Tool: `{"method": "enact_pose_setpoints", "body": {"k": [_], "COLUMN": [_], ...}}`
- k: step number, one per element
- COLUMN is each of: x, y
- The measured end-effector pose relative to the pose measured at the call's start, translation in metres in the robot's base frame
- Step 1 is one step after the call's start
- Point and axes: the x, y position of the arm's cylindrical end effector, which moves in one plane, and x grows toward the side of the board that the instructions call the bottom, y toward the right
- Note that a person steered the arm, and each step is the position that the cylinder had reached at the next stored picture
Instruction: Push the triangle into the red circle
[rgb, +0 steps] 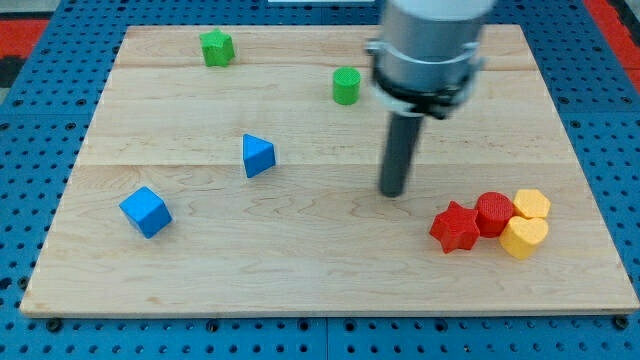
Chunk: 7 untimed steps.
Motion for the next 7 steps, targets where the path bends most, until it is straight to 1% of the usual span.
{"method": "enact_pose_setpoints", "body": {"k": [1, 2, 3, 4, 5, 6, 7], "x": [-0.036, -0.096, -0.100, -0.078, -0.062, -0.040, -0.040], "y": [-0.035, -0.052, -0.127, -0.170, -0.078, -0.103, -0.166]}}
